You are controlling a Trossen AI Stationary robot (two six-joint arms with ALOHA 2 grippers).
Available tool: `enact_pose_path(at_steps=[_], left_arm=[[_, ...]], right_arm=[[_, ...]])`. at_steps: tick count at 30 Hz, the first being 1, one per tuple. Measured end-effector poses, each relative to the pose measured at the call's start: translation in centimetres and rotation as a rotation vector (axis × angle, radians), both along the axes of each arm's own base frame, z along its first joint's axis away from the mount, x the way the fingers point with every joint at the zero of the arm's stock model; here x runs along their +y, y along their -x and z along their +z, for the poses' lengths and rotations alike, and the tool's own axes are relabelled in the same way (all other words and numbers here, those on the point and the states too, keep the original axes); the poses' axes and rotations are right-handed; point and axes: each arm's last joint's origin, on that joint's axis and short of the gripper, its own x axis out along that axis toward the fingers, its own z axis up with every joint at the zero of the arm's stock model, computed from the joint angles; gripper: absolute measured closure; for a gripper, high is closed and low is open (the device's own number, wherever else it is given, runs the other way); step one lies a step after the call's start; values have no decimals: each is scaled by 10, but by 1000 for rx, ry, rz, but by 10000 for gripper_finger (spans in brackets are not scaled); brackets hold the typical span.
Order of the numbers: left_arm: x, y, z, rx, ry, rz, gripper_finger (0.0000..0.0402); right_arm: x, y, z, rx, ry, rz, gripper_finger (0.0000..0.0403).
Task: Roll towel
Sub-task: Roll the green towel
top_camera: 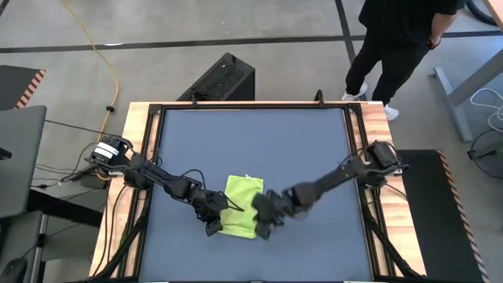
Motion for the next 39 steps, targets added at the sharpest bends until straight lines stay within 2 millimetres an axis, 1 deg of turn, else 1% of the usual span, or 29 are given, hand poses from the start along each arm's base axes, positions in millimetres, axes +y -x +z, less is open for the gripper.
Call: enact_pose_path(at_steps=[2, 4, 6, 9, 13, 17, 18, 20, 23, 27, 31, 34, 37, 39], left_arm=[[0, 0, 0, -3, -2, -4, 401], [0, 0, 0, -8, -6, -11, 402], [0, 0, 0, -11, -9, -19, 401], [0, 0, 0, -11, -2, -30, 402], [0, 0, 0, -12, 2, -38, 401], [0, 0, 1, -9, 11, -44, 401], [0, 0, 0, -8, 12, -45, 401], [0, 0, 0, -6, 14, -46, 401], [0, 0, 1, -6, 15, -46, 401], [0, 0, 1, -6, 17, -43, 401], [0, 0, 1, -5, 16, -38, 401], [0, 0, 1, -5, 17, -37, 401], [0, 0, 1, -2, 20, -32, 401], [0, 0, 1, -1, 21, -29, 401]], right_arm=[[25, 4, 2, -96, 23, -6, 350], [46, 13, 3, -157, 99, -14, 349], [60, 21, 3, -203, 210, -21, 344], [73, 30, 1, -247, 330, -55, 324], [76, 22, -8, -286, 304, -60, 274], [75, 12, -30, -282, 331, -12, 219], [74, 11, -33, -278, 341, -15, 208], [75, 11, -32, -281, 356, -44, 193], [75, 13, -33, -270, 373, -44, 185], [74, 13, -34, -261, 390, -28, 189], [74, 13, -35, -258, 451, 20, 192], [75, 12, -34, -272, 460, 67, 193], [76, 8, -45, -263, 438, 110, 193], [78, 6, -54, -262, 455, 145, 193]])
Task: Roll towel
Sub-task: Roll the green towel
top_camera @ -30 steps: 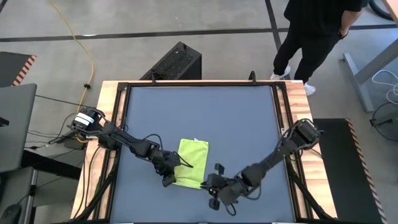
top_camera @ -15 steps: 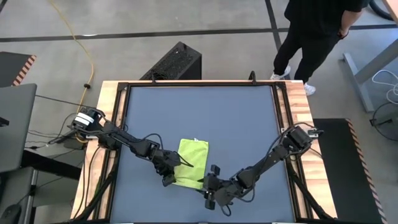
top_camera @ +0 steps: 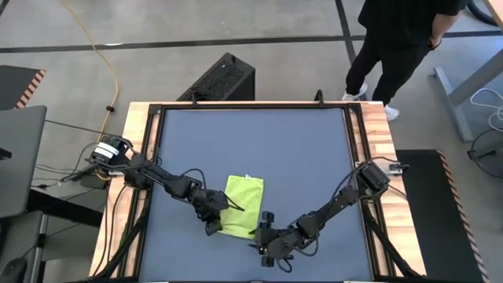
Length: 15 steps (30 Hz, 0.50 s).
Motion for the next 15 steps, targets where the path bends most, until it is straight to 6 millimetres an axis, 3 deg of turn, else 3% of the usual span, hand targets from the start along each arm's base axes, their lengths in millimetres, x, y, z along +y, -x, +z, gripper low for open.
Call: enact_pose_path(at_steps=[10, 15], left_arm=[[0, 0, 0, 12, 24, -8, 401], [1, 1, 0, 17, 46, -41, 401]], right_arm=[[10, -14, -14, 22, 27, -19, 195], [7, -11, -18, 71, -12, -73, 223]])
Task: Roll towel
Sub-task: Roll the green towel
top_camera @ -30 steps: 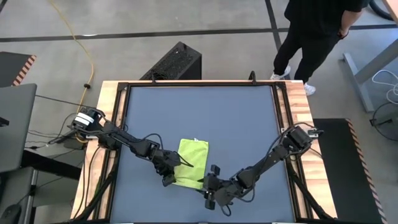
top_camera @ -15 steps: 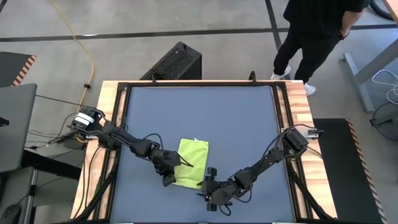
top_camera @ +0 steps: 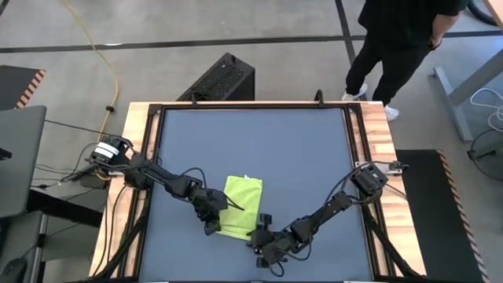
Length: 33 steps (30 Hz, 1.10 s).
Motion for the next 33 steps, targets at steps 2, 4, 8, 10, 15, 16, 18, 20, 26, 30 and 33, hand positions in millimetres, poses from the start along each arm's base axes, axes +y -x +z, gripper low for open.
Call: enact_pose_path(at_steps=[2, 4, 8, 10, 15, 16, 18, 20, 26, 30, 33], left_arm=[[0, 0, 0, -7, 1, -5, 401], [1, 0, 0, -8, 1, -16, 401], [0, 0, 0, -19, 0, -37, 401], [0, 0, 0, -23, -1, -49, 401], [0, 0, 1, -32, 11, -87, 401], [0, 0, 1, -34, 12, -92, 401], [0, 0, 1, -36, 13, -97, 401], [0, 1, 0, -38, 11, -102, 401], [0, 2, 0, -34, 15, -132, 401], [-5, 7, -2, -19, -12, -190, 401], [-8, 9, -3, -30, -36, -213, 390]], right_arm=[[0, 1, 0, 13, -19, -20, 242], [-1, 1, -1, 18, -42, -40, 259], [-1, 2, -2, 29, -106, -82, 291], [-3, 0, -2, 47, -167, -90, 312], [-4, -1, -1, 81, -303, -122, 381], [-3, 0, 0, 84, -323, -128, 386], [-3, 0, 1, 99, -374, -127, 386], [-3, -2, 1, 116, -438, -128, 382], [-4, -3, 1, 145, -571, -190, 386], [-4, -3, 1, 160, -655, -241, 386], [-2, -5, 4, 148, -720, -256, 386]])
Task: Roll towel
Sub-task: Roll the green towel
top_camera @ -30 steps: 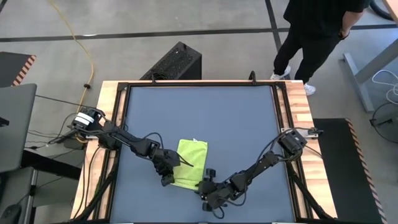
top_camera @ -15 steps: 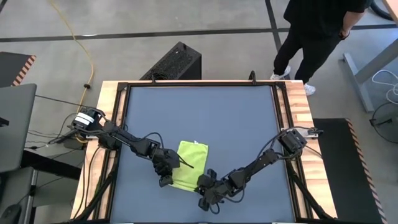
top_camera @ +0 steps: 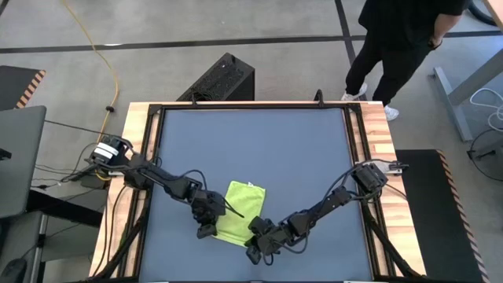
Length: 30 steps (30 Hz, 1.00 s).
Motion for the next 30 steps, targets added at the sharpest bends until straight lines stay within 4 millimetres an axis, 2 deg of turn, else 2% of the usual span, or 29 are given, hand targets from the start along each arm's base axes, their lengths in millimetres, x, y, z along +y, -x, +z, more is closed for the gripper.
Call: enact_pose_path(at_steps=[6, 11, 19, 23, 27, 30], left_arm=[[1, -3, 2, -43, 9, 1, 340], [6, -4, 13, -128, -11, -23, 315], [6, 2, 52, -425, -106, -134, 310], [-13, 15, 74, -654, -264, -222, 310], [-38, 31, 64, -817, -485, -391, 310], [-48, 31, 56, -862, -562, -428, 304]], right_arm=[[1, -1, 1, 13, -101, -66, 386], [0, 0, 0, 47, -148, -113, 386], [-1, 1, -2, 75, -166, -142, 386], [-2, 2, -3, 95, -165, -159, 386], [-3, 2, -3, 94, -162, -163, 386], [-4, 1, -4, 95, -158, -168, 386]])
